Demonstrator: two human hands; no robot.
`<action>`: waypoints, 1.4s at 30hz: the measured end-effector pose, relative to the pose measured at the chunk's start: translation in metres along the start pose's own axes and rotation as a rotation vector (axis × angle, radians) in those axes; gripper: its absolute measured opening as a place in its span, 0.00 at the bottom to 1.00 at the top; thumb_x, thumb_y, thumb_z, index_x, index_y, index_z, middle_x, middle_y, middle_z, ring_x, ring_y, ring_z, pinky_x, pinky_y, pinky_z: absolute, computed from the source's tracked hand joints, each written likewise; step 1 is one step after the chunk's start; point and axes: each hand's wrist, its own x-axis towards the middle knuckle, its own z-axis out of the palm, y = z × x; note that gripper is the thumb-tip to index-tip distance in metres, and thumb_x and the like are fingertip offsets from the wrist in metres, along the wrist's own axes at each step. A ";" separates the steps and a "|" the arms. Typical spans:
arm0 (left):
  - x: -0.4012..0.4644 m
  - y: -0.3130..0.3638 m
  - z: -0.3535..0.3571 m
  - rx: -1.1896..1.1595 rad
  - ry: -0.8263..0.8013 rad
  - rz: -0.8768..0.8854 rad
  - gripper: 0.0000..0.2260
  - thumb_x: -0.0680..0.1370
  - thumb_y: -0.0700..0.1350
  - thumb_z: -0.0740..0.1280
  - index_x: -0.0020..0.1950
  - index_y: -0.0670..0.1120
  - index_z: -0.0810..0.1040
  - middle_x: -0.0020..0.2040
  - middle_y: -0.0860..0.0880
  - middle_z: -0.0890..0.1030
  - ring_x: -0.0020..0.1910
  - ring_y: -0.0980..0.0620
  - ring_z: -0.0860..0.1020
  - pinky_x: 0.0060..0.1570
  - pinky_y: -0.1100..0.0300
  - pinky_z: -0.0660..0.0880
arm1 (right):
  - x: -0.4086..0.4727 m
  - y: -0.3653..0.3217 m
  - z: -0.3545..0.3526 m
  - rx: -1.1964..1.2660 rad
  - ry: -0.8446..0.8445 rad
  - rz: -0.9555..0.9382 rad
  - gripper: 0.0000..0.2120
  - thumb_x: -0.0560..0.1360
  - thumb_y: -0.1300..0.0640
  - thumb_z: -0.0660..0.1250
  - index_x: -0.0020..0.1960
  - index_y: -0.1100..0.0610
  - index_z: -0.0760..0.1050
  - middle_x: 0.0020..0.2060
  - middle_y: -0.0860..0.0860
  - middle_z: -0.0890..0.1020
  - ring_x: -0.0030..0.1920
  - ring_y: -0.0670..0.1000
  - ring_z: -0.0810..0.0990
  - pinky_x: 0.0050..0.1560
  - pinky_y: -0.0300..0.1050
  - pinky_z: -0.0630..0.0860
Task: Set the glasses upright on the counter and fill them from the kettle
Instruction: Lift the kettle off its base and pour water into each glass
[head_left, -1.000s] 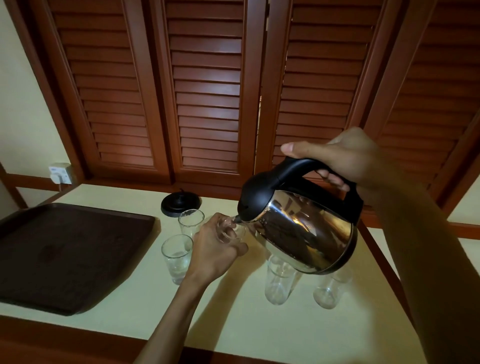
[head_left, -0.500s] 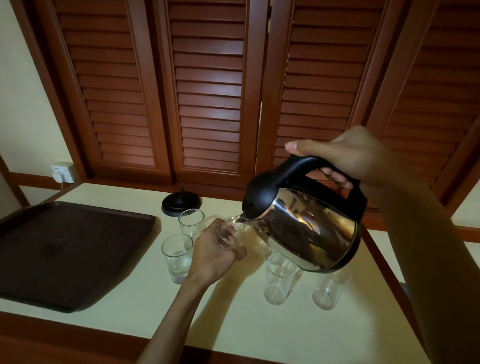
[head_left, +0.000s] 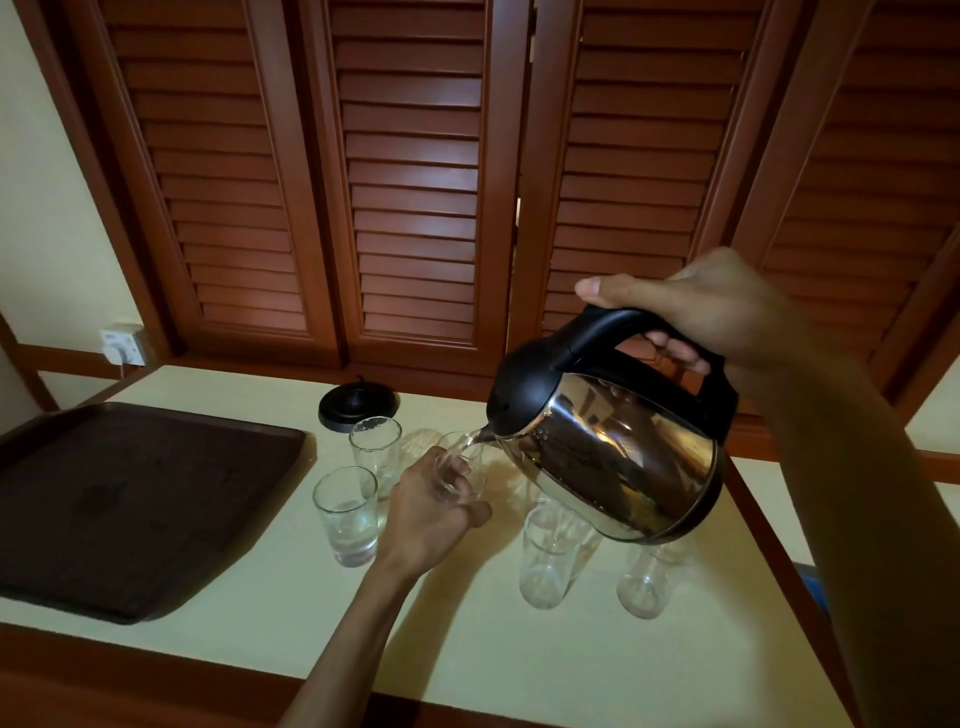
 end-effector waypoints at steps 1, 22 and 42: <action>-0.001 0.000 0.000 -0.004 0.001 -0.005 0.16 0.62 0.31 0.73 0.47 0.41 0.79 0.31 0.59 0.80 0.31 0.61 0.77 0.42 0.58 0.77 | 0.000 0.001 0.000 0.004 -0.001 -0.004 0.26 0.64 0.36 0.79 0.25 0.57 0.78 0.21 0.51 0.73 0.20 0.48 0.65 0.22 0.38 0.62; 0.018 0.047 -0.013 -0.109 -0.029 0.068 0.14 0.65 0.26 0.72 0.48 0.35 0.77 0.41 0.38 0.84 0.39 0.54 0.80 0.41 0.61 0.77 | -0.004 0.032 -0.003 0.327 0.060 -0.011 0.26 0.59 0.35 0.78 0.25 0.56 0.73 0.19 0.50 0.70 0.18 0.48 0.65 0.21 0.40 0.64; 0.003 -0.035 0.000 -0.077 0.040 0.045 0.19 0.64 0.28 0.76 0.50 0.44 0.79 0.45 0.49 0.82 0.46 0.52 0.80 0.37 0.73 0.74 | -0.061 0.087 0.018 0.767 0.259 -0.031 0.18 0.72 0.39 0.73 0.43 0.55 0.81 0.23 0.47 0.72 0.22 0.46 0.68 0.34 0.45 0.67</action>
